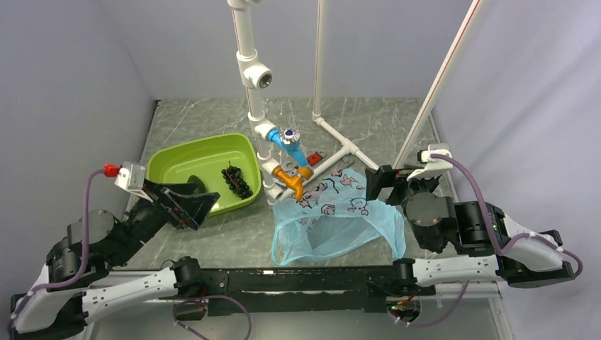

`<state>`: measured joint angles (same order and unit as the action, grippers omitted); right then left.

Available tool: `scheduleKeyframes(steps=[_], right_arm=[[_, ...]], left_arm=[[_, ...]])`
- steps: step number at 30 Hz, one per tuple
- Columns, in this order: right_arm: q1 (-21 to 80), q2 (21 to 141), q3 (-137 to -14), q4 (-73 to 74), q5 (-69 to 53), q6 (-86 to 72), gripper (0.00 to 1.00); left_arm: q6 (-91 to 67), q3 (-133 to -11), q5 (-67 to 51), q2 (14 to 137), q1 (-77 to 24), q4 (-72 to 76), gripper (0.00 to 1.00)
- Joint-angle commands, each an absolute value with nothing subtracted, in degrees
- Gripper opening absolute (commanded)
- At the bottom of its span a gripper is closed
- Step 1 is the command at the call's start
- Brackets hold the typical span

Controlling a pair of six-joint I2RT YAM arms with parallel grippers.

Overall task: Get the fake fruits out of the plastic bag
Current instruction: Reset both arms

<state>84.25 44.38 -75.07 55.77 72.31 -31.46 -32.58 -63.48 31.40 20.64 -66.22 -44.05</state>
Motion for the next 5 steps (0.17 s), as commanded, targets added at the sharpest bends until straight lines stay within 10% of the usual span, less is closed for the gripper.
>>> scheduleKeyframes(steps=[1, 5], right_arm=[[84.29, 44.74, -76.49, 55.28, 74.91, -31.32, 1.0], [84.26, 45.53, -77.36, 57.63, 75.56, -33.39, 1.0]], left_arm=[[-30.32, -64.72, 32.02, 22.3, -66.44, -43.82, 1.0], [-30.41, -64.51, 31.37, 22.63, -66.42, -43.51, 0.99]])
